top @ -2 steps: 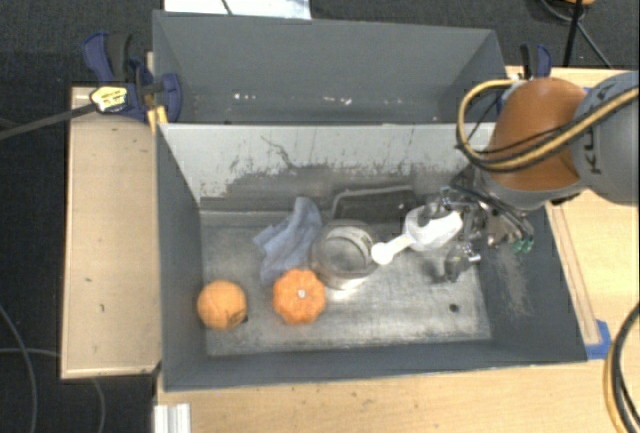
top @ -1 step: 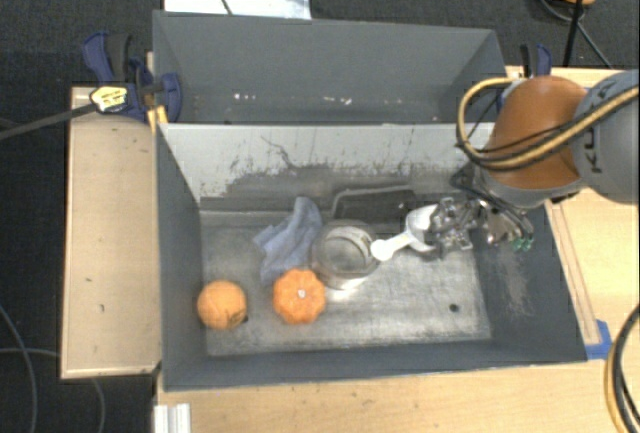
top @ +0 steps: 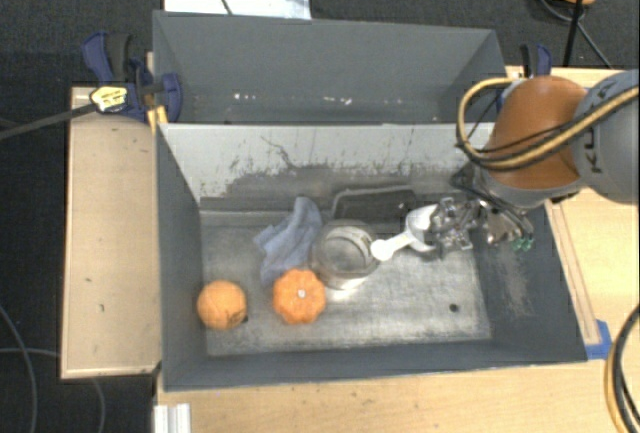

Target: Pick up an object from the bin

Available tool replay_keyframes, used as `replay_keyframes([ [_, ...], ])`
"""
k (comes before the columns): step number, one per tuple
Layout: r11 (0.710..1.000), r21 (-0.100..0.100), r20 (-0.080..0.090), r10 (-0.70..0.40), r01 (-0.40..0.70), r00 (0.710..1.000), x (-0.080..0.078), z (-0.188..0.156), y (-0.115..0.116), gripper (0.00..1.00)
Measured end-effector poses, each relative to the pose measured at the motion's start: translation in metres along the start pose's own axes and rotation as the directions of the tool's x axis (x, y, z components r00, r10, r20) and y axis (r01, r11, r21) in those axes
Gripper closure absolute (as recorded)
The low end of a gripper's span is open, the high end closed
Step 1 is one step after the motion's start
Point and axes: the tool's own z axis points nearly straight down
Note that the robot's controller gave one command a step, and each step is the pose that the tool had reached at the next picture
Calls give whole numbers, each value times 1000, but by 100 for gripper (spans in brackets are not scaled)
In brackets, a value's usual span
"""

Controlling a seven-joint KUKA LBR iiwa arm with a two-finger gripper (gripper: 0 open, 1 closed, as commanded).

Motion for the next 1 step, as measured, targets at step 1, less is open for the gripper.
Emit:
replay_keyframes([
  [1,1000,-1,-8,13,-13,1000,0,-32,1,100],
])
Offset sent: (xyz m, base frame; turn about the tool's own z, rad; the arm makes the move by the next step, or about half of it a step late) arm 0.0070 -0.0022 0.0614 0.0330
